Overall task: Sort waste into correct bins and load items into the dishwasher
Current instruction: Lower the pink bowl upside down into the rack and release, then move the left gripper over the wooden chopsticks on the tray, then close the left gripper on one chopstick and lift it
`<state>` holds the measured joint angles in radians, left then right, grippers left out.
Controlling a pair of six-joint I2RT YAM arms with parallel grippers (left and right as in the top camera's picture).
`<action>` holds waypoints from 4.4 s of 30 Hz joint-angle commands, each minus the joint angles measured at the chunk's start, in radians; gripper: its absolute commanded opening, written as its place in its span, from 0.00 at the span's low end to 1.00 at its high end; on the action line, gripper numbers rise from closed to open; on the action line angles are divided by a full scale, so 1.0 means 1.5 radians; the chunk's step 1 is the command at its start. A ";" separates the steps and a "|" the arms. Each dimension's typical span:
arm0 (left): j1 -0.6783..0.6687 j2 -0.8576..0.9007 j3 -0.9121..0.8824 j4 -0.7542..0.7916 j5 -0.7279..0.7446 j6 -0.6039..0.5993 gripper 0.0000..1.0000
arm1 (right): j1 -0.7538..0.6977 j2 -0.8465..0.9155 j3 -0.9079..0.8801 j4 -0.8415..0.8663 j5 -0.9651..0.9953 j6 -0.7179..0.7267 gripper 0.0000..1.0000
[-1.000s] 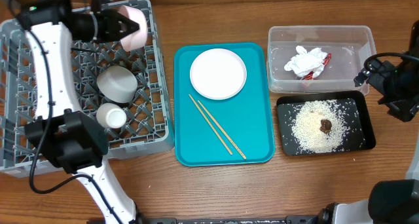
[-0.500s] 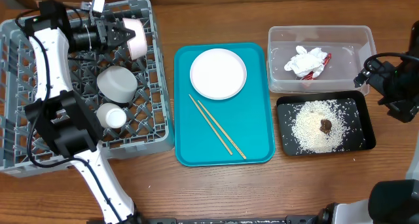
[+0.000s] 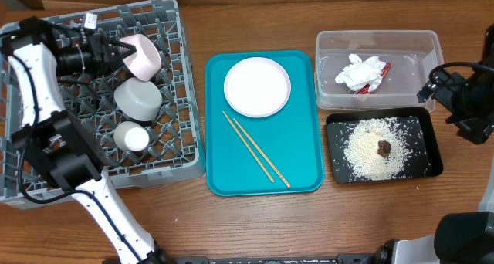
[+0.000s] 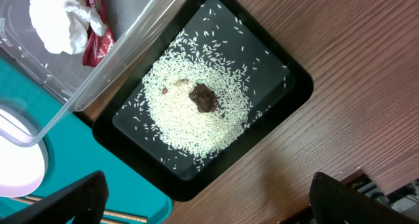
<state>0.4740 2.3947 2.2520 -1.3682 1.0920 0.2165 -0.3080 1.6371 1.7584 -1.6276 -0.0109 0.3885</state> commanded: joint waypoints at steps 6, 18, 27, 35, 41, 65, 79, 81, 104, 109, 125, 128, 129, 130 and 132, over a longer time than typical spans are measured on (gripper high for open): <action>0.042 -0.007 0.006 -0.019 -0.035 0.011 0.63 | -0.001 -0.009 0.018 -0.001 0.007 0.001 1.00; -0.014 -0.218 0.006 -0.045 -0.345 -0.091 1.00 | -0.001 -0.009 0.018 -0.001 0.007 0.001 1.00; -0.115 -0.313 0.006 -0.203 -0.585 -0.168 1.00 | -0.001 -0.009 0.018 -0.001 0.007 0.001 1.00; -0.196 -0.415 -0.101 -0.214 -0.680 -0.231 1.00 | -0.001 -0.009 0.018 -0.004 0.007 0.001 1.00; -0.250 -0.615 -0.332 -0.184 -0.719 -0.294 1.00 | -0.001 -0.009 0.018 -0.004 0.007 0.001 1.00; -0.566 -0.568 -0.701 0.282 -0.647 -0.265 0.77 | -0.001 -0.009 0.018 -0.002 0.007 0.001 1.00; -0.565 -0.491 -0.700 0.153 -0.716 -0.317 0.70 | -0.001 -0.009 0.018 -0.002 0.007 0.001 1.00; -0.565 -0.491 -0.700 0.149 -0.719 -0.317 0.70 | -0.001 -0.009 0.018 -0.001 0.007 0.001 1.00; -0.580 -0.491 -0.683 0.198 -0.564 -0.428 1.00 | -0.001 -0.009 0.018 -0.001 0.007 0.001 1.00; -0.624 -0.489 -0.684 0.230 -0.592 -0.576 1.00 | -0.001 -0.009 0.018 -0.001 0.007 -0.002 1.00; -0.763 -0.486 -0.684 0.306 -0.798 -0.709 1.00 | -0.001 -0.009 0.018 -0.001 0.007 -0.002 1.00; -0.772 -0.477 -0.684 0.307 -0.806 -0.710 1.00 | -0.001 -0.009 0.018 -0.001 0.007 -0.002 1.00; -0.772 -0.470 -0.684 0.307 -0.807 -0.717 1.00 | -0.001 -0.009 0.018 -0.001 0.007 -0.002 1.00; -0.772 -0.463 -0.684 0.307 -0.806 -0.720 1.00 | -0.001 -0.009 0.018 -0.001 0.007 -0.002 1.00; -0.772 -0.445 -0.684 0.307 -0.802 -0.730 1.00 | -0.001 -0.009 0.018 -0.001 0.007 -0.002 1.00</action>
<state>-0.6811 1.6772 1.2072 -0.9104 -0.0719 -0.8360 -0.3077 1.6371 1.7634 -1.6348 -0.0105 0.3882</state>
